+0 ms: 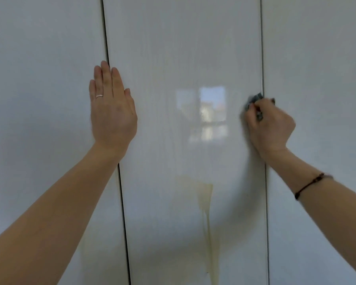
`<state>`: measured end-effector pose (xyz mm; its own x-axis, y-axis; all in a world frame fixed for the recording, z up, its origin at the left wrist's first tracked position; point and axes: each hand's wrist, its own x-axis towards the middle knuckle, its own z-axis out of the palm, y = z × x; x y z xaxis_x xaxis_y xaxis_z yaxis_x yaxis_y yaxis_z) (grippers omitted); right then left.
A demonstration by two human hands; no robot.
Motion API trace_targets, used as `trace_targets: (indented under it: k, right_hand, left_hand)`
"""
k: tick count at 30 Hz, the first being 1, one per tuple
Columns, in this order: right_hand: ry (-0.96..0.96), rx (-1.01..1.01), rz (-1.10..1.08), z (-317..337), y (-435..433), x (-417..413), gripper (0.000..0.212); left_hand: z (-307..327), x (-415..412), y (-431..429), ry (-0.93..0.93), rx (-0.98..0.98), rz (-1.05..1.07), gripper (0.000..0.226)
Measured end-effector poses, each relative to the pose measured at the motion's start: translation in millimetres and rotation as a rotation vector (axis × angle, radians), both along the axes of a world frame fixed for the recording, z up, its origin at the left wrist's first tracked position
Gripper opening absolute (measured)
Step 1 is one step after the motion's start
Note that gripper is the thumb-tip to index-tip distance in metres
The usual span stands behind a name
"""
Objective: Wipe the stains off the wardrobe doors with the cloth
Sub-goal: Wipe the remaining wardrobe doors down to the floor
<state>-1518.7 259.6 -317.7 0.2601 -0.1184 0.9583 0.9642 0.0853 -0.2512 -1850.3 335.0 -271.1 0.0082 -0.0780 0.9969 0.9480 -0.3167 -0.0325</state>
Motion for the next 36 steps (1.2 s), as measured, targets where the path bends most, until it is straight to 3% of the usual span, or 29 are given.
trace_targets:
  k: [5,9,12,15,18,23,27,29,34,36]
  right_hand:
    - [-0.429,-0.173,-0.003,-140,-1,-11,0.036]
    - [-0.494,-0.382,0.064,-177,-19,7,0.034]
    - [-0.335,-0.483,-0.018,-136,-35,26,0.029]
    - [0.060,-0.362,0.005,-59,-44,48,0.024]
    - [0.209,-0.270,0.092,-9,-38,34,0.024]
    - [0.046,-0.299,0.198,-31,-6,-83,0.028]
    - [-0.529,-0.352,0.235,-89,6,-138,0.039]
    - [-0.639,-0.360,0.201,-79,9,-135,0.036]
    - [-0.144,-0.256,0.279,50,12,-168,0.023]
    - [-0.114,-0.172,0.288,105,21,-194,0.019]
  left_hand:
    - [-4,0,-4,0.023,-0.066,0.008,0.054]
    - [-22,-3,-16,0.087,-0.158,0.115,0.054]
    - [-42,-13,-25,0.163,-0.239,0.141,0.052]
    - [-64,-25,-34,0.230,-0.256,0.143,0.048]
    - [-94,-32,-48,0.289,-0.278,0.137,0.052]
    - [-135,-36,-60,0.293,-0.366,0.015,0.069]
    - [-144,-50,-75,0.382,-0.475,-0.062,0.062]
    - [-133,-68,-81,0.413,-0.478,-0.153,0.049]
    - [-98,-100,-96,0.338,-0.433,-0.141,0.044]
    - [-90,-110,-101,0.289,-0.438,-0.144,0.042]
